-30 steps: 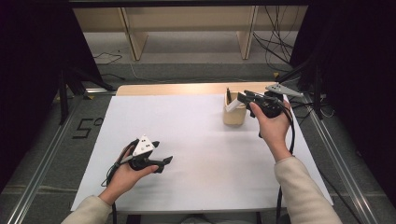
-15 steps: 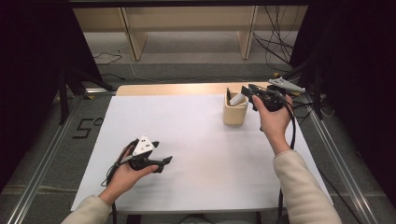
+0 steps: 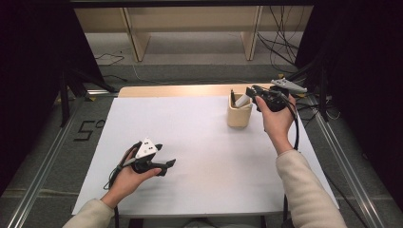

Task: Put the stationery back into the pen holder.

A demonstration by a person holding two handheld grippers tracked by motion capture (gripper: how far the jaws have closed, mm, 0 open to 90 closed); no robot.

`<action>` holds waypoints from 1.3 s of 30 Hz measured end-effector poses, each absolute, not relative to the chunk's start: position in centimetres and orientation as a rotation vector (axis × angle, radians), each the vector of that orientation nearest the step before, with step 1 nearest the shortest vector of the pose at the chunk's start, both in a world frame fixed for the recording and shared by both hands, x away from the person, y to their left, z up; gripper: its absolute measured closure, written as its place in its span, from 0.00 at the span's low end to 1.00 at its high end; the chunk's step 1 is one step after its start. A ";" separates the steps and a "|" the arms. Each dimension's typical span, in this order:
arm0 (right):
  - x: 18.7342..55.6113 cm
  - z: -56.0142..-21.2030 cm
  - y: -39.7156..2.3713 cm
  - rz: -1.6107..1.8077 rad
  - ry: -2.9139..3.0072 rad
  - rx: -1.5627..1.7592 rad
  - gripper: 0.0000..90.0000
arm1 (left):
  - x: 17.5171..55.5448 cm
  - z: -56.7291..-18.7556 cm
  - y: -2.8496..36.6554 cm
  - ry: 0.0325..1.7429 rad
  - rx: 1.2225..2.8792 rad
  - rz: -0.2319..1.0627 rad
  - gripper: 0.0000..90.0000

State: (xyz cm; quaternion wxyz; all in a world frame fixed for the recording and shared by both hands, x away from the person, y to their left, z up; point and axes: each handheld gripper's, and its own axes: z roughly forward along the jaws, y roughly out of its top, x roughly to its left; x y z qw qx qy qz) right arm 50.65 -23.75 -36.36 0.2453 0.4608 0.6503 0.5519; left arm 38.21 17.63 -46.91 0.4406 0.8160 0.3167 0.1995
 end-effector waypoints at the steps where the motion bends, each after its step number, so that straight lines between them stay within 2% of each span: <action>1: 50.7 -36.4 -23.7 1.501 1.776 1.257 0.73 | 38.2 -46.9 17.6 0.787 2.026 0.495 0.25; 39: 53.1 -38.8 -22.8 1.299 1.769 1.246 0.72 | 38.3 -47.1 17.6 0.787 2.030 0.484 0.25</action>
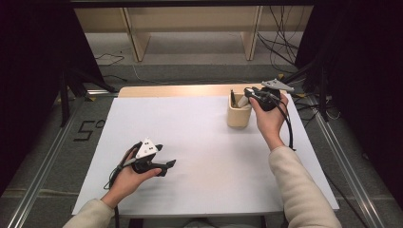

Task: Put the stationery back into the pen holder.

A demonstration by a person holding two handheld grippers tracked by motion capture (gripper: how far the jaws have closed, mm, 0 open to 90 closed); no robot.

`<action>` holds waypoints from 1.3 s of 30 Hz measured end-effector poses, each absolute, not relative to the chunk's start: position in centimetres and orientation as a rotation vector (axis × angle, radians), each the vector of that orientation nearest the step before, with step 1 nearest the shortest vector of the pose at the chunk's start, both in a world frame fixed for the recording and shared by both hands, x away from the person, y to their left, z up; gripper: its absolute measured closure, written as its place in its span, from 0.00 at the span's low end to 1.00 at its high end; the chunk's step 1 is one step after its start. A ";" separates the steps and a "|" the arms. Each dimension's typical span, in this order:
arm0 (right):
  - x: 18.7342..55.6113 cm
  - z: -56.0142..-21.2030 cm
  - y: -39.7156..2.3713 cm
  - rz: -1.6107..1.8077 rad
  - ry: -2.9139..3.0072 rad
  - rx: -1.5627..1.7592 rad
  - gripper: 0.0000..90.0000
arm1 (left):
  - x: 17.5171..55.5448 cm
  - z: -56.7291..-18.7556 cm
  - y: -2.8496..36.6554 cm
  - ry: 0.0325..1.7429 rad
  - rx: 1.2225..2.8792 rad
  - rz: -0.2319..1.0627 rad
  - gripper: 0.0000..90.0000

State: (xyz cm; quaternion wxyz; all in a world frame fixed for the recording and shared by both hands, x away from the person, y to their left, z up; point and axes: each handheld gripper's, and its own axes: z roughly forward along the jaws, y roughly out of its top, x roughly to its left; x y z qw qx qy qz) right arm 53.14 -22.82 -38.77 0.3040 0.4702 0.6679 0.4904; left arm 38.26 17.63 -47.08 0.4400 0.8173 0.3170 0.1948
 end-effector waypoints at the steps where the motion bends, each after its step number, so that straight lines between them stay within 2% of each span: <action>1: 53.2 -38.8 -22.8 1.293 1.766 1.246 0.72 | 38.3 -47.1 17.6 0.788 2.029 0.483 0.25; 5: 53.4 -39.1 -23.0 1.276 1.772 1.251 0.70 | 38.3 -47.1 17.6 0.787 2.030 0.482 0.25; 9: 53.2 -39.0 -23.0 1.273 1.786 1.242 0.57 | 38.3 -47.1 17.6 0.787 2.033 0.482 0.25; 19: 52.2 -38.7 -22.9 1.291 1.837 1.223 0.40 | 38.2 -47.1 17.6 0.791 2.029 0.481 0.25; 25: 51.0 -38.9 -23.1 1.311 1.862 1.232 0.36 | 38.2 -47.1 17.7 0.792 2.026 0.483 0.25; 39: 47.9 -38.9 -23.1 1.320 1.931 1.188 0.35 | 38.2 -47.0 17.7 0.796 2.026 0.487 0.25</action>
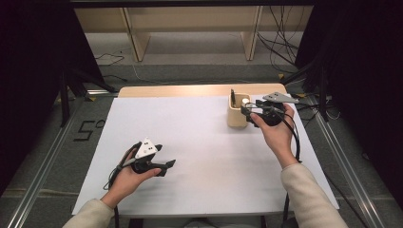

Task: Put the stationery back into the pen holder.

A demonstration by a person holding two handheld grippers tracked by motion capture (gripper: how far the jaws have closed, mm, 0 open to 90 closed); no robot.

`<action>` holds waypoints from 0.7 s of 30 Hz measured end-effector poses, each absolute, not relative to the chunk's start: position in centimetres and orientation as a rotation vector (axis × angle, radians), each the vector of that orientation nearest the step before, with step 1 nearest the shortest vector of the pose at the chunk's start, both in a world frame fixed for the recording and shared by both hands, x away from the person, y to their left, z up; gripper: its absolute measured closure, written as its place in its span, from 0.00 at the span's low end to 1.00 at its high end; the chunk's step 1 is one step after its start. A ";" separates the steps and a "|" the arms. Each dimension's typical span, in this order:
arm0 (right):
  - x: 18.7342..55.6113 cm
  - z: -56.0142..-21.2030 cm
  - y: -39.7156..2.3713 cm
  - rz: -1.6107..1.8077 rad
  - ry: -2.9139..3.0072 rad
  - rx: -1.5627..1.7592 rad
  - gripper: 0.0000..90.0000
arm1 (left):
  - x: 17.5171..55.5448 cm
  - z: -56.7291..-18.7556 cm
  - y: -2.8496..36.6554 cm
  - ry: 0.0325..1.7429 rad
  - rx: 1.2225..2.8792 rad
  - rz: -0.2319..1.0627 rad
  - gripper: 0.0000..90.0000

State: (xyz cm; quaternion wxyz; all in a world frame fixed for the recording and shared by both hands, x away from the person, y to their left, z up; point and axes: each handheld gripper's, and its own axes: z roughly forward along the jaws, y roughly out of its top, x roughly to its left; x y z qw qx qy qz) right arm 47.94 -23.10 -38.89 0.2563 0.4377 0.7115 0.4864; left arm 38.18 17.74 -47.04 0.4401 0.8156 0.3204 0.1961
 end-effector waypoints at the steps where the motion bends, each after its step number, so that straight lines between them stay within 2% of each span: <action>1: 47.7 -38.9 -23.1 1.326 1.936 1.187 0.35 | 38.2 -47.0 17.7 0.795 2.026 0.487 0.25; 21: 44.2 -40.2 -22.8 1.357 2.031 1.146 0.35 | 38.2 -47.0 17.8 0.797 2.021 0.490 0.25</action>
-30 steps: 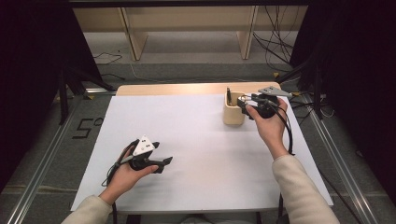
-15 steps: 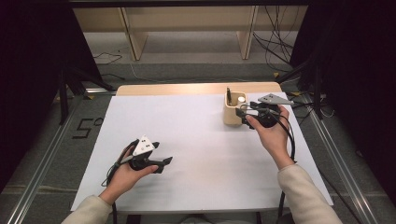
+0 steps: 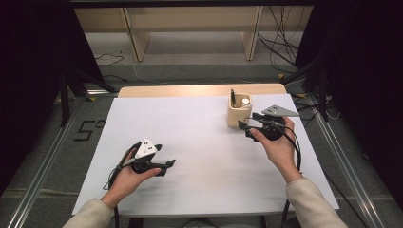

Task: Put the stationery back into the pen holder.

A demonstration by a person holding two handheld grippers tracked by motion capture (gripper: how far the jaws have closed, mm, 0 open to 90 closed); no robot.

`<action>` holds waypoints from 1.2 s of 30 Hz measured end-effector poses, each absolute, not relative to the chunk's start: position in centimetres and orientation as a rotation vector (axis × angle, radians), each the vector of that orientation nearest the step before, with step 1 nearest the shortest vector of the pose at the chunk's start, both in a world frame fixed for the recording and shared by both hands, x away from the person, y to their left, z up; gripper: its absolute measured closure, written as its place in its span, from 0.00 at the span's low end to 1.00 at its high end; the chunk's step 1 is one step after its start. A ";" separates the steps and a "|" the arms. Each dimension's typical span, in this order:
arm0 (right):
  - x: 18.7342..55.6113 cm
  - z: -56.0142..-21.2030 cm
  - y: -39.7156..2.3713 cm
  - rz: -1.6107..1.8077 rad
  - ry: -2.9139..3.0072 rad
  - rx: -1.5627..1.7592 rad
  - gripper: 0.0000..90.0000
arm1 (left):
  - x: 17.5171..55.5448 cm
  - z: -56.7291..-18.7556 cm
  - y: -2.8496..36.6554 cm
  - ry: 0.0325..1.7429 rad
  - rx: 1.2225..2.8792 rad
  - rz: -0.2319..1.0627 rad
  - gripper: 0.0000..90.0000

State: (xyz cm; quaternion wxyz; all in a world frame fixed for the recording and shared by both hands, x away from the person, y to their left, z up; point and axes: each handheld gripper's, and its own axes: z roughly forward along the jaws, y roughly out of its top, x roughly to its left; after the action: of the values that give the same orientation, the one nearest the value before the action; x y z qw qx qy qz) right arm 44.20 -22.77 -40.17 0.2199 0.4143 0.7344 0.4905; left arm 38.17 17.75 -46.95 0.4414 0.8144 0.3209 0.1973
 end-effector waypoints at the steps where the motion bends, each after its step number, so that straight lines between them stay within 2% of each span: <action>1: 44.1 -40.3 -22.8 1.359 2.035 1.146 0.35 | 38.2 -46.9 17.8 0.797 2.022 0.489 0.25; 36: 38.0 -45.0 -24.0 1.395 2.187 1.070 0.34 | 37.1 -47.1 19.0 0.817 2.013 0.482 0.25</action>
State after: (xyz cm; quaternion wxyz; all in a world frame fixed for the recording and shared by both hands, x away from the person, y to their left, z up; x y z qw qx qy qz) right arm 38.00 -24.02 -45.00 0.1670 0.3760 0.7684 0.4902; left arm 37.13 19.03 -47.07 0.4424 0.8113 0.3293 0.1942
